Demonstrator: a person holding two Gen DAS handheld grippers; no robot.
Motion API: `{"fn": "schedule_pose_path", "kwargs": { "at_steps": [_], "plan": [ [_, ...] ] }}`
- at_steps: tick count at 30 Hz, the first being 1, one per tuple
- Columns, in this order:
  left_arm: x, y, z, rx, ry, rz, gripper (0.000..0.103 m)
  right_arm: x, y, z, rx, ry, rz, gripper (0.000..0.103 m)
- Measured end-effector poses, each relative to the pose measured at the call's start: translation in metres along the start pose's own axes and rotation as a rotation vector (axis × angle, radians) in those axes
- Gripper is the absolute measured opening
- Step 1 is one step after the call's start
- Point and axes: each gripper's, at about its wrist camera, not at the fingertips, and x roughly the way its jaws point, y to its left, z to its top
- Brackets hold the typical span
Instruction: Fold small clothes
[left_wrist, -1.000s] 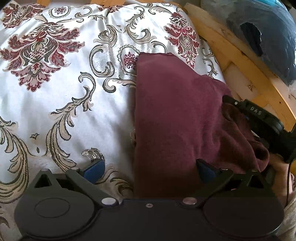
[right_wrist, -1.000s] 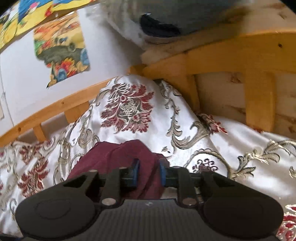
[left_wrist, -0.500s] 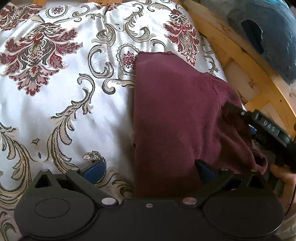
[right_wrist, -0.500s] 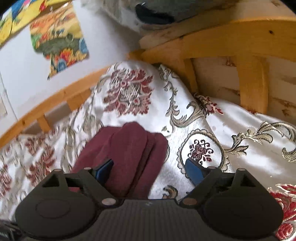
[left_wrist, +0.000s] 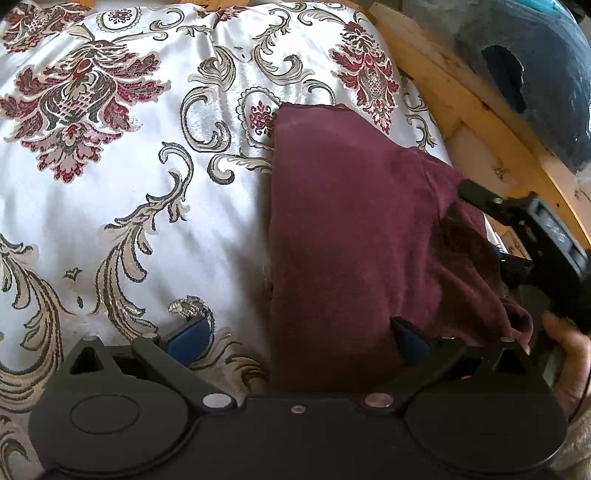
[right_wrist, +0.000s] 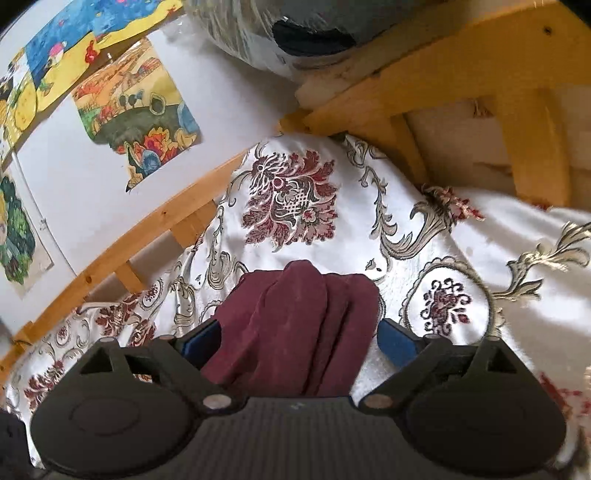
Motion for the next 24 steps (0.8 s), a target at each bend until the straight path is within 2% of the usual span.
{"fn": "schedule_pose_path", "kwargs": {
  "at_steps": [1, 3, 6, 8, 13, 16, 24],
  "plan": [
    [0.000, 0.001, 0.000, -0.003, 0.000, -0.002, 0.103, 0.004, -0.002, 0.000, 0.001, 0.010, -0.027, 0.082],
    [-0.001, 0.001, -0.001, -0.004, -0.001, -0.002, 0.103, 0.010, -0.003, 0.001, -0.014, 0.039, -0.069, 0.077],
    [-0.001, 0.001, -0.001, -0.003, 0.000, 0.002, 0.102, 0.012, 0.000, 0.002, -0.038, 0.098, -0.042, 0.077],
    [0.000, 0.000, -0.001, -0.001, -0.001, 0.005, 0.102, 0.011, 0.001, 0.002, -0.041, 0.115, -0.023, 0.069],
    [0.000, -0.002, -0.002, 0.001, -0.007, 0.011, 0.103, 0.003, -0.016, 0.001, 0.119, 0.087, 0.048, 0.041],
    [-0.001, -0.001, -0.002, -0.001, -0.009, 0.007, 0.102, 0.005, -0.018, 0.001, 0.147, 0.072, 0.044, 0.037],
    [-0.002, 0.000, -0.002, 0.001, -0.009, 0.000, 0.103, 0.010, -0.013, -0.004, 0.089, 0.068, 0.001, 0.038]
  ]
}}
